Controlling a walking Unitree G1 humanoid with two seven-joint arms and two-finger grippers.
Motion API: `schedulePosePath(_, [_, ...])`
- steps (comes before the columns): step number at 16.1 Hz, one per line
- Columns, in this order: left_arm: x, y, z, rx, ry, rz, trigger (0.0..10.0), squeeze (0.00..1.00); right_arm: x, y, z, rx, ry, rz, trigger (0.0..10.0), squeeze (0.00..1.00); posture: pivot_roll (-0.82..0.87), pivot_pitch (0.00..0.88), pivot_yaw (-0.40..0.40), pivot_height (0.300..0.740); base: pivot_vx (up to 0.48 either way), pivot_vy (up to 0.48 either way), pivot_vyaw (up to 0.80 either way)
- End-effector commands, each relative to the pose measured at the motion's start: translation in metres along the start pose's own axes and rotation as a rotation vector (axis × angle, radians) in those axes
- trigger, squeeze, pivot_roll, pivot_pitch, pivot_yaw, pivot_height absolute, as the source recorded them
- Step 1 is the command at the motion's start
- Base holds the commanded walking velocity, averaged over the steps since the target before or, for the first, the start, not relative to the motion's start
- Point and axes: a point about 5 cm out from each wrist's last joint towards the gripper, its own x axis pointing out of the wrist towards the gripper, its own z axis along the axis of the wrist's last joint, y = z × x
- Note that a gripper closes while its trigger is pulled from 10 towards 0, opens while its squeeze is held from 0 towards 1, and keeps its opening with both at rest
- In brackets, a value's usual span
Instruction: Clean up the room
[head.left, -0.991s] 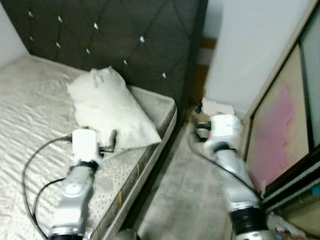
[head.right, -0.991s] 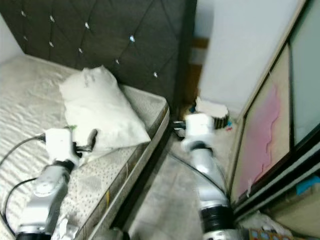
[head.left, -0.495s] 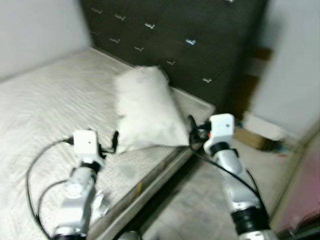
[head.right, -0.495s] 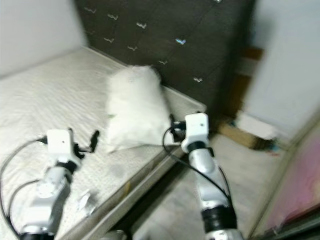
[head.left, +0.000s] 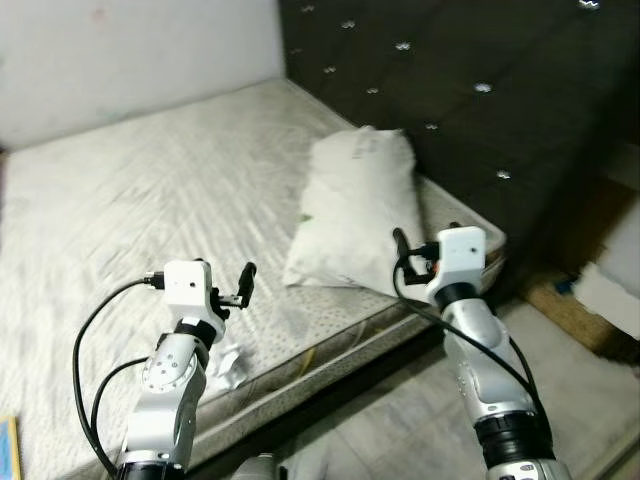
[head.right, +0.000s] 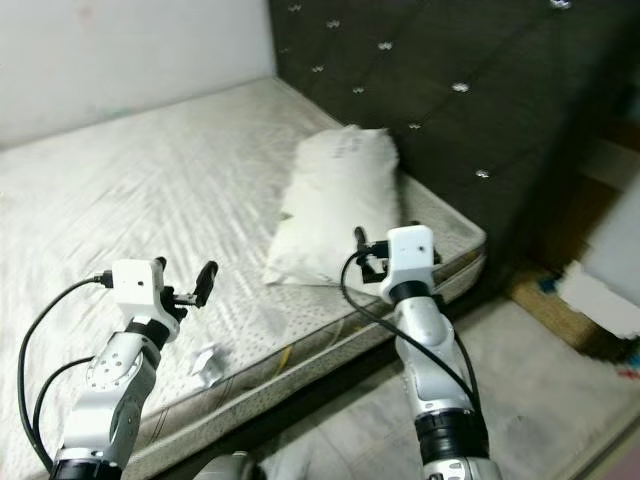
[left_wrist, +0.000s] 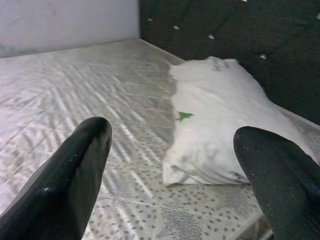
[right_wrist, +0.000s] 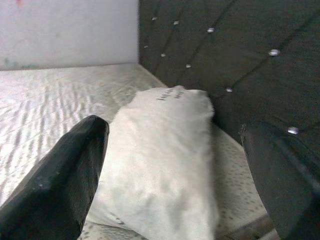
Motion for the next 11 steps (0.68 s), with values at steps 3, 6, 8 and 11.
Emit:
schedulePosePath(3, [-0.001,0.0121,0.0024,0.031,-0.006,0.05,10.0,0.0,0.0021,0.0103,0.0018,0.021,-0.008,0.032,10.0,0.03,0.06,0.0,0.01,0.74,0.0,0.0,0.77])
schedulePosePath(6, [-0.0002,0.0105,0.0016,0.029,0.001,0.034,10.0,0.0,0.002,0.0116,0.0018,0.022,-0.008,0.038,10.0,0.0,0.06,0.0,0.016,0.74,0.0,0.0,0.77])
schedulePosePath(8, [0.0016,0.0098,0.0025,0.028,-0.002,0.031,10.0,0.0,0.0019,0.012,0.001,0.02,-0.006,0.036,10.0,0.0,0.06,0.0,0.017,0.74,0.0,0.0,0.77])
schedulePosePath(11, [0.0016,0.0101,0.0049,0.02,-0.023,0.039,10.0,0.0,0.0013,0.0123,0.0004,0.019,-0.003,0.039,10.0,0.0,0.06,0.0,0.018,0.74,0.0,0.0,0.77])
